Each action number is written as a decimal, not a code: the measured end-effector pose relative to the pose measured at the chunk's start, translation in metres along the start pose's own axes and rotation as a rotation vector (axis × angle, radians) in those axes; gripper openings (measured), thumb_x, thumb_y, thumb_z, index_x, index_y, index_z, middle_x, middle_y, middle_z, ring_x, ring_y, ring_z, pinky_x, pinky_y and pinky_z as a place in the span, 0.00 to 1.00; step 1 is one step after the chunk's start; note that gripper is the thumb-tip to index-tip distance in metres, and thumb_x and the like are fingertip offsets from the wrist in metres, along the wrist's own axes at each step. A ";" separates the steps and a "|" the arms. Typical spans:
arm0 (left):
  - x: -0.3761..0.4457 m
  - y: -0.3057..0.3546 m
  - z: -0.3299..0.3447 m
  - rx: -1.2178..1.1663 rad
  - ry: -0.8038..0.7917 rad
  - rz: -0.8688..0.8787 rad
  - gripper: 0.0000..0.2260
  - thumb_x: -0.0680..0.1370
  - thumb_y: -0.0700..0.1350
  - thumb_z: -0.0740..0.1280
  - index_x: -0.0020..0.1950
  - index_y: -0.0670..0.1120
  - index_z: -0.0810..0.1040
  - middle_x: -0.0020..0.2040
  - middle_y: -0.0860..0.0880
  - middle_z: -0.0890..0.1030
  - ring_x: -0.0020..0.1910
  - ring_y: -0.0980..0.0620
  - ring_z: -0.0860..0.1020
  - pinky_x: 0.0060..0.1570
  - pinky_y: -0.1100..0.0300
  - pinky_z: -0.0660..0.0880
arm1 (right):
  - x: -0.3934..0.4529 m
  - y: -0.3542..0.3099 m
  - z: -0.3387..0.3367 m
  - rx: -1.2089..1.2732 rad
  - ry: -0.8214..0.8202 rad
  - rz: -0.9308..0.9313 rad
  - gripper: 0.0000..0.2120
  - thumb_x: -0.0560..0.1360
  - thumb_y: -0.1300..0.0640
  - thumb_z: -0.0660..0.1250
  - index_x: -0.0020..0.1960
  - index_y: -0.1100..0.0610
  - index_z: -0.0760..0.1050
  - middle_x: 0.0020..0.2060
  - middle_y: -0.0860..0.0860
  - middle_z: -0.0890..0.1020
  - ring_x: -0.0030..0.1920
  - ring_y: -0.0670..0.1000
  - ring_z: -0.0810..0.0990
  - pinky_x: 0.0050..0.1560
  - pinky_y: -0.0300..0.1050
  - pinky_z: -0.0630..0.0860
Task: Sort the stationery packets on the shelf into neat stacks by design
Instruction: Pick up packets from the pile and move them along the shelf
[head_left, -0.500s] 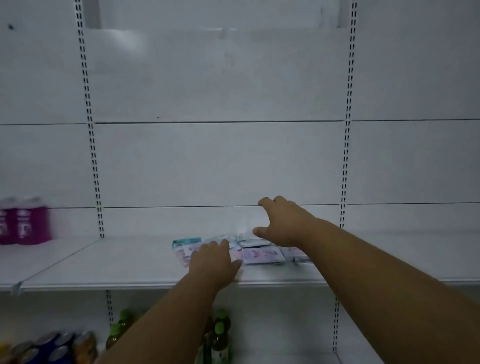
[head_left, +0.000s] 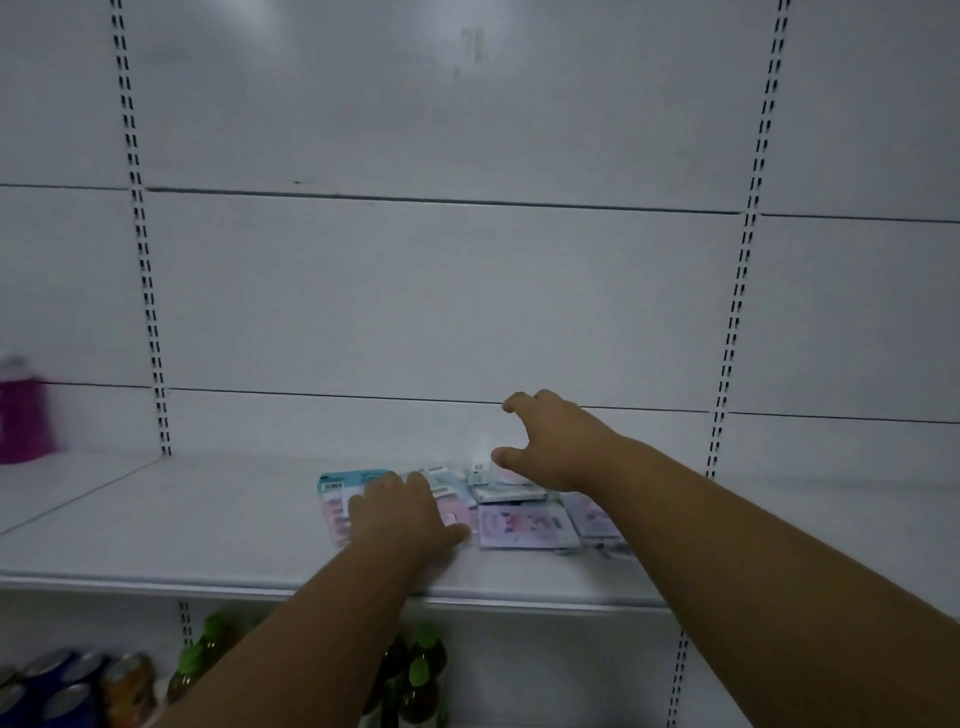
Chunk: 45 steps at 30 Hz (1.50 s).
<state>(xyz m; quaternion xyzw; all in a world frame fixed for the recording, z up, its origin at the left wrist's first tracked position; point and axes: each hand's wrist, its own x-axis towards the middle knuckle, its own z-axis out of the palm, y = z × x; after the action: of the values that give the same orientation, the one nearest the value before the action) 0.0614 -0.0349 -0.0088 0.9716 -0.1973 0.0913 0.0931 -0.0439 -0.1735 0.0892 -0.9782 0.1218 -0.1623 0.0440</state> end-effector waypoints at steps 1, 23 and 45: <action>-0.001 0.000 0.000 0.007 -0.007 -0.039 0.38 0.68 0.72 0.63 0.70 0.50 0.68 0.68 0.45 0.74 0.66 0.43 0.71 0.62 0.47 0.68 | 0.004 0.001 0.003 0.009 -0.009 -0.003 0.33 0.74 0.40 0.65 0.74 0.51 0.60 0.69 0.56 0.68 0.66 0.59 0.72 0.65 0.56 0.71; -0.049 -0.009 -0.063 -1.404 0.348 -0.016 0.27 0.69 0.40 0.78 0.65 0.51 0.73 0.53 0.52 0.81 0.46 0.57 0.80 0.37 0.65 0.77 | 0.015 0.023 0.070 -0.018 -0.319 0.001 0.19 0.72 0.44 0.68 0.55 0.58 0.78 0.51 0.56 0.82 0.46 0.54 0.76 0.47 0.44 0.73; -0.068 0.023 -0.050 -1.573 0.144 0.075 0.11 0.76 0.36 0.66 0.51 0.53 0.78 0.48 0.56 0.81 0.46 0.53 0.82 0.39 0.58 0.80 | -0.041 0.061 -0.018 0.463 0.386 0.214 0.12 0.69 0.60 0.71 0.47 0.56 0.68 0.36 0.52 0.76 0.35 0.53 0.75 0.35 0.48 0.74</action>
<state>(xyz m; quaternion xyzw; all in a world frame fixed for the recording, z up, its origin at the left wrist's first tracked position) -0.0160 -0.0200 0.0284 0.6049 -0.2300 -0.0092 0.7623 -0.1015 -0.2224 0.0863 -0.8750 0.1899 -0.3628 0.2582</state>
